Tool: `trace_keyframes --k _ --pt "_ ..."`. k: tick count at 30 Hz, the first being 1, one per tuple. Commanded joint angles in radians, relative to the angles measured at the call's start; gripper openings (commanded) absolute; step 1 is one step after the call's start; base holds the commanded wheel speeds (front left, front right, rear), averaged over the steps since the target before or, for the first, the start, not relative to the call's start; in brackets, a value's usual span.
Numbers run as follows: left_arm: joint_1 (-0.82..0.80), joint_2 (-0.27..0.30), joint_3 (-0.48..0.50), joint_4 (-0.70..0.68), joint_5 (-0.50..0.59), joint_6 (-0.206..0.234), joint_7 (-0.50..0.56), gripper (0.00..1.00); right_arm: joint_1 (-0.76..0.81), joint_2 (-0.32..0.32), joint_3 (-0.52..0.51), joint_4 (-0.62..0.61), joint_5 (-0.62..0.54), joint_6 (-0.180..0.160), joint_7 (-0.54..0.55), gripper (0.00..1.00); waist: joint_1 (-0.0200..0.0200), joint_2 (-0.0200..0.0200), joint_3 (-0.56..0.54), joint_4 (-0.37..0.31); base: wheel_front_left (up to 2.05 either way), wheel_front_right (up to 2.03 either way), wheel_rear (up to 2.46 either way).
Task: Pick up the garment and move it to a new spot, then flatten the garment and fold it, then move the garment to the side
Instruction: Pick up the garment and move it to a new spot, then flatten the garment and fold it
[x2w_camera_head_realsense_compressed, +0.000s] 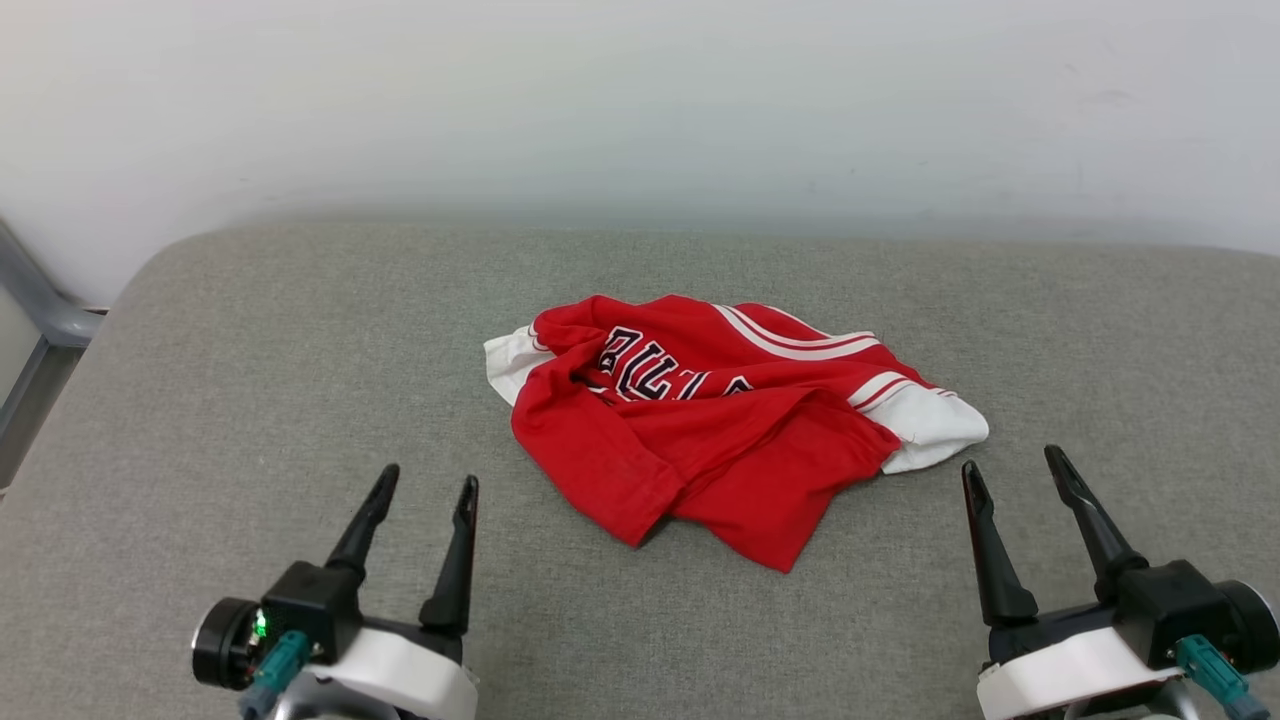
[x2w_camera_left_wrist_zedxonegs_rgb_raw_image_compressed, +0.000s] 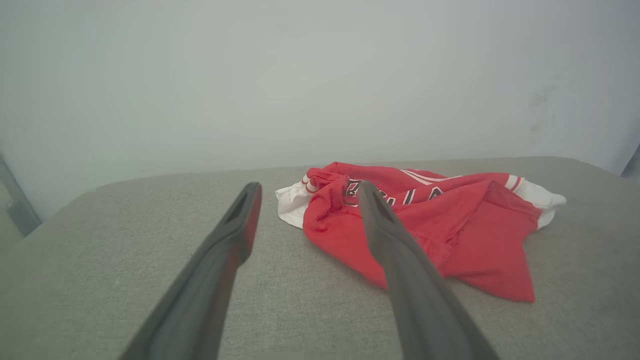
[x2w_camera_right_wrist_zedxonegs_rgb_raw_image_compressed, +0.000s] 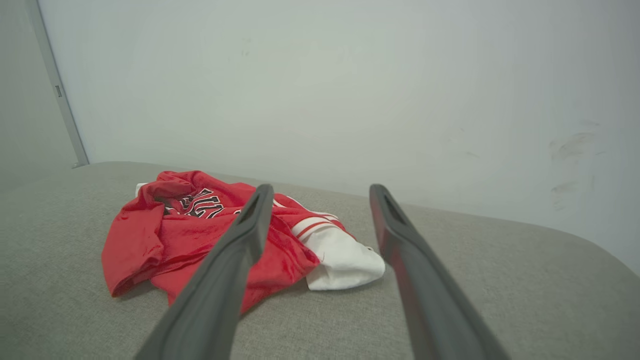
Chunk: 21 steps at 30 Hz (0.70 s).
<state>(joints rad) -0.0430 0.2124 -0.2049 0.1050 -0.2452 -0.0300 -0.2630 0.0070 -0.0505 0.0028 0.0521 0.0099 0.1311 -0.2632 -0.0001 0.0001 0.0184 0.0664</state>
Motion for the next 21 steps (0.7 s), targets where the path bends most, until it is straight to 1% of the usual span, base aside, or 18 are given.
trace_keyframes --k 1,6,9,11,12,14,16,19,21 --pt "0.016 -0.007 0.005 -0.005 0.012 -0.007 -0.003 1.0 0.014 0.001 -0.001 0.001 0.006 -0.001 -0.003 1.0 0.0001 -0.0001 0.0 0.001 0.0 0.0 0.0" --pt "0.028 -0.038 0.027 -0.016 0.044 -0.024 -0.003 1.0 0.017 0.001 0.003 0.007 -0.006 -0.001 -0.002 1.0 0.0001 -0.0001 0.009 0.008 0.0 0.0 0.0" --pt "0.011 -0.056 0.034 -0.021 0.06 -0.036 -0.003 1.0 0.002 -0.006 0.035 0.032 -0.027 -0.001 0.0 1.0 0.0001 -0.0001 0.027 0.023 0.0 0.0 0.0" --pt "-0.001 -0.063 0.038 -0.019 0.072 -0.044 -0.003 1.0 -0.023 -0.033 0.085 0.048 0.0 -0.001 0.048 1.0 0.0001 -0.0001 0.038 0.037 0.0 0.0 0.0" --pt "-0.006 -0.07 0.041 -0.02 0.076 -0.047 -0.003 1.0 -0.039 -0.049 0.107 0.051 0.027 -0.001 0.089 1.0 0.0001 -0.0001 0.045 0.043 0.0 0.0 0.0" --pt "-0.006 -0.086 0.046 -0.014 0.077 -0.052 -0.003 1.0 -0.072 -0.107 0.17 0.044 0.068 -0.001 0.201 1.0 0.0001 -0.0001 0.058 0.057 0.0 0.0 0.0" --pt "-0.012 -0.095 0.055 -0.007 0.07 -0.06 -0.003 1.0 -0.106 -0.149 0.239 0.029 0.155 -0.001 0.34 1.0 0.0001 -0.0001 0.074 0.072 0.0 0.0 0.0" --pt "-0.026 -0.108 0.062 -0.005 0.079 -0.067 -0.003 1.0 -0.187 -0.254 0.339 -0.016 0.289 -0.001 0.565 1.0 0.0001 -0.0001 0.105 0.095 0.0 0.0 0.0" --pt "-0.04 -0.116 0.062 -0.005 0.085 -0.075 -0.003 1.0 -0.239 -0.321 0.394 -0.04 0.349 -0.001 0.7 1.0 0.0001 -0.0001 0.13 0.115 0.0 0.0 0.0"
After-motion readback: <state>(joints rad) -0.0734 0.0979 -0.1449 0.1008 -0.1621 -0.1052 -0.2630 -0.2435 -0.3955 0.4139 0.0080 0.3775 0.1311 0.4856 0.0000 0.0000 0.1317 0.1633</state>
